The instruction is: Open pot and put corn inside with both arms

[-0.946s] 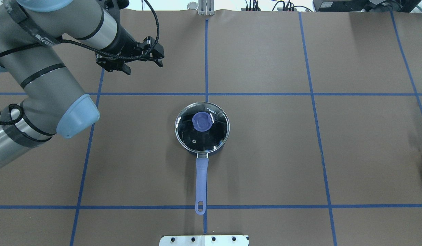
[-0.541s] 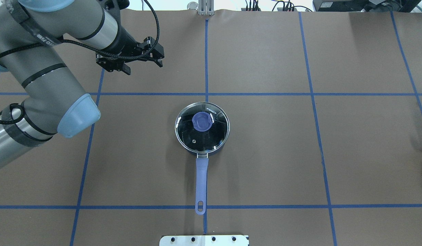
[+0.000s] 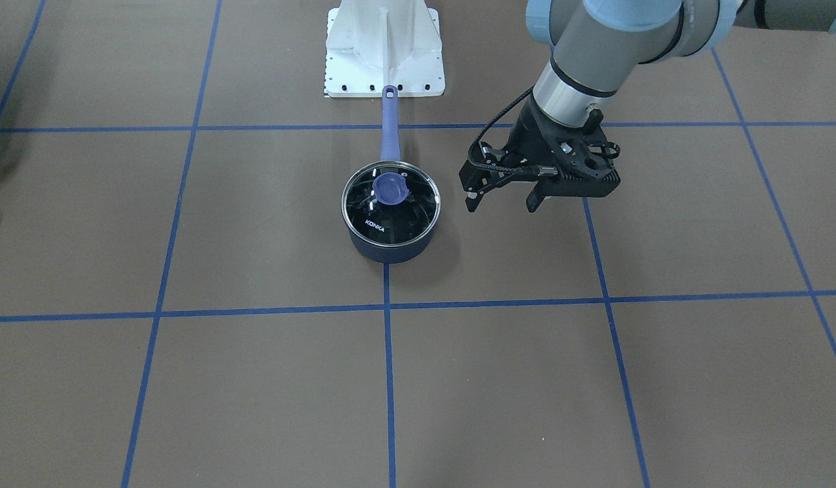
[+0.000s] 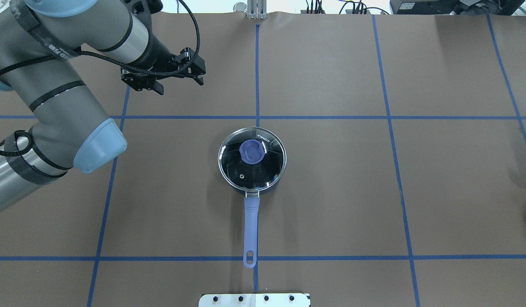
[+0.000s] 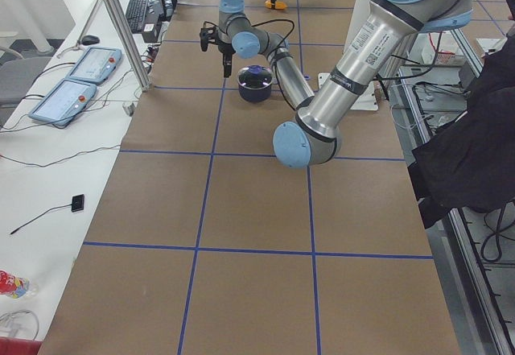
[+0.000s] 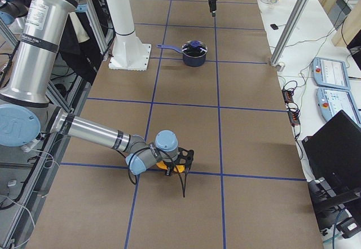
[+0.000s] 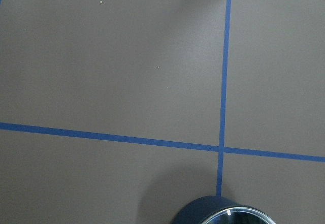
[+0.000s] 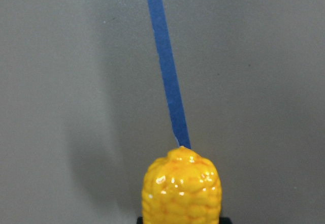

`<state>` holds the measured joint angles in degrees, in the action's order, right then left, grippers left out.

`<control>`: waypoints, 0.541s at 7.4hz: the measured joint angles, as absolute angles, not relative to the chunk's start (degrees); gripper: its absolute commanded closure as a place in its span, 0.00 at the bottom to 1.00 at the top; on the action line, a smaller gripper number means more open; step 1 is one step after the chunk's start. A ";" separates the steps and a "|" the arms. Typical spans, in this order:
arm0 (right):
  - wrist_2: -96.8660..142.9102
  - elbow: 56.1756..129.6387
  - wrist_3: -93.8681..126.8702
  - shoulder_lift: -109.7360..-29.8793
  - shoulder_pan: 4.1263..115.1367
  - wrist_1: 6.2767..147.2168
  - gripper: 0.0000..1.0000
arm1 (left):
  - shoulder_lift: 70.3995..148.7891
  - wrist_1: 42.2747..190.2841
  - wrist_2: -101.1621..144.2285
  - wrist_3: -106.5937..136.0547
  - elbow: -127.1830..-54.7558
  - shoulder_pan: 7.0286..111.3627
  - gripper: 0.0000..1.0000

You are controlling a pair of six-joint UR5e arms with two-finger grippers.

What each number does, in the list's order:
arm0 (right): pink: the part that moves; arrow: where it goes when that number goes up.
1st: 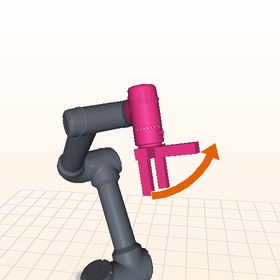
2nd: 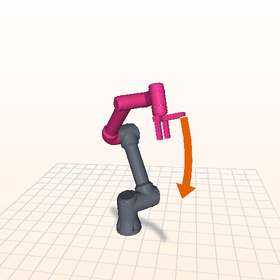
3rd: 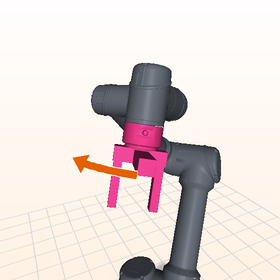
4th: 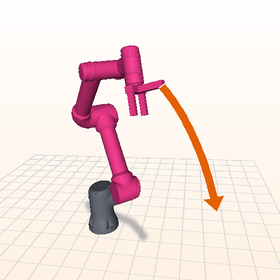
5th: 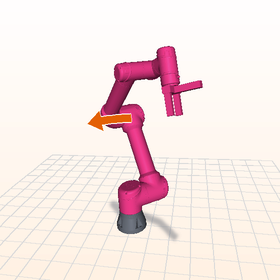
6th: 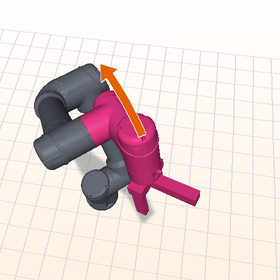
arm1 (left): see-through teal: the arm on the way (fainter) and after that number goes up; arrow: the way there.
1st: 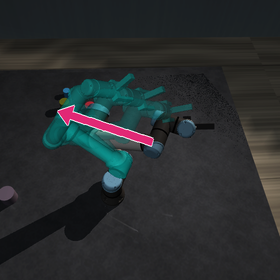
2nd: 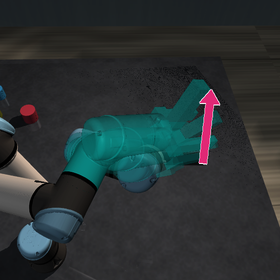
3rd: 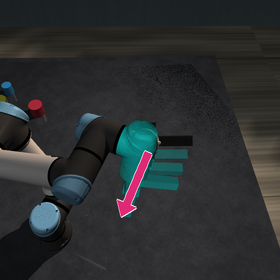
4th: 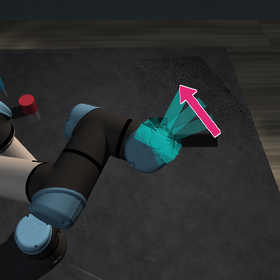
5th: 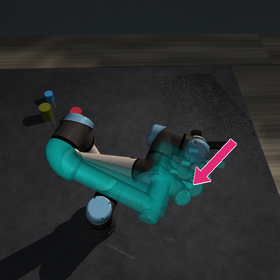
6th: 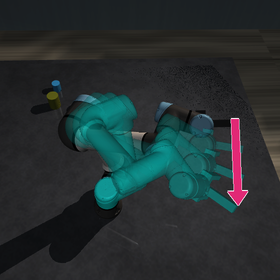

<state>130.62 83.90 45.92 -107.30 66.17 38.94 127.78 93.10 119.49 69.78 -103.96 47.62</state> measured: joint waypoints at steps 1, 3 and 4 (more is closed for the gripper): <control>132.13 84.55 45.89 -106.99 66.74 39.16 0.83 | 128.62 92.78 118.70 70.00 -103.29 46.75 0.03; 134.64 85.15 45.88 -104.62 69.04 41.72 0.84 | 131.41 91.18 115.94 71.87 -101.78 43.91 0.03; 135.73 85.69 45.88 -102.13 70.25 44.71 0.84 | 132.51 90.65 114.48 72.83 -101.02 42.39 0.03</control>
